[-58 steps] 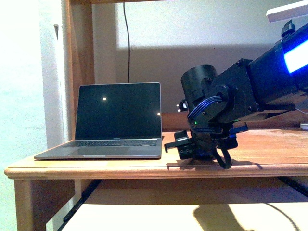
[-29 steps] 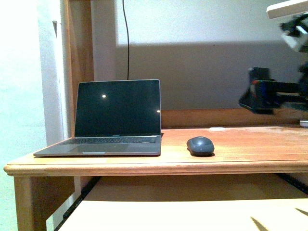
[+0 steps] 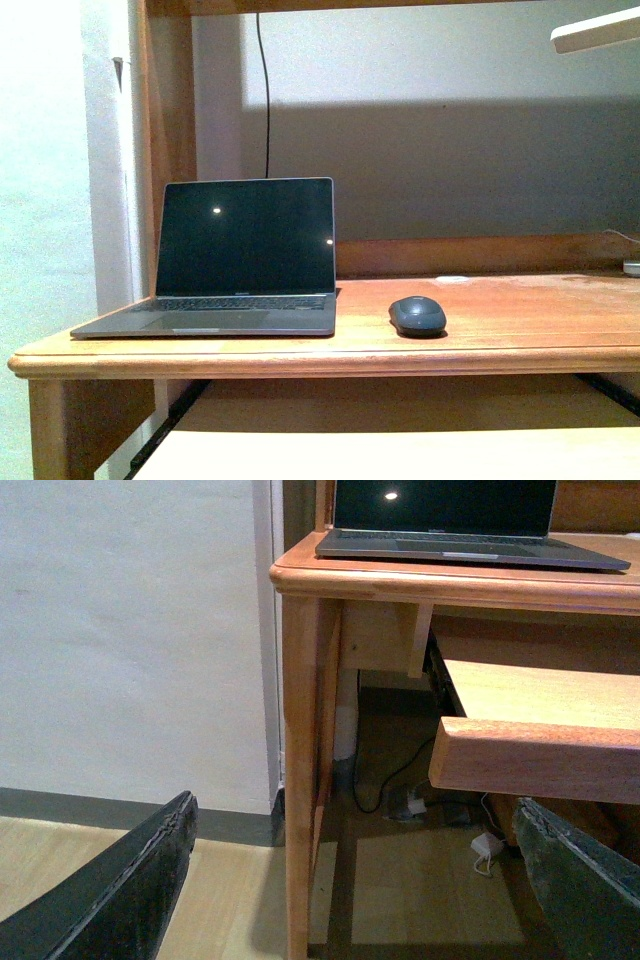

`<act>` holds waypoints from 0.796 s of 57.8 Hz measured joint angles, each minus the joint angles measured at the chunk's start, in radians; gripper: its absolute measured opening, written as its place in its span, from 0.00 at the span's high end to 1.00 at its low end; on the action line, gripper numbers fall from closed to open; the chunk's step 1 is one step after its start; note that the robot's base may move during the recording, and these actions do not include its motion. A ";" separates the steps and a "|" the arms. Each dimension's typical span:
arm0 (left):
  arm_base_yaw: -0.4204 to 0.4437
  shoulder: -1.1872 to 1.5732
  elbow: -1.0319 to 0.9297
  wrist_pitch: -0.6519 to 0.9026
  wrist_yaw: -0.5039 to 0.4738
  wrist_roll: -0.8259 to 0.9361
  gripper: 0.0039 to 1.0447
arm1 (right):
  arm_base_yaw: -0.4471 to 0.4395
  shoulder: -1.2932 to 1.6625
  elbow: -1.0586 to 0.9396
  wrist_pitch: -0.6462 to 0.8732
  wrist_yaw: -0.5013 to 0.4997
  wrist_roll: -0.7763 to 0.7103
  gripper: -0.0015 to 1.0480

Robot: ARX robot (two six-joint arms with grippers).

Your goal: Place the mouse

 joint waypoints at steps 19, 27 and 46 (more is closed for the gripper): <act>0.000 0.000 0.000 0.000 0.000 0.000 0.07 | 0.235 0.148 -0.063 0.211 0.195 0.015 0.07; 0.000 0.000 0.000 0.000 0.000 0.000 0.07 | 0.312 0.277 -0.025 0.321 0.262 0.037 0.07; 0.000 0.000 0.000 0.000 0.000 0.000 0.07 | 0.388 0.590 0.106 0.489 0.349 0.046 0.07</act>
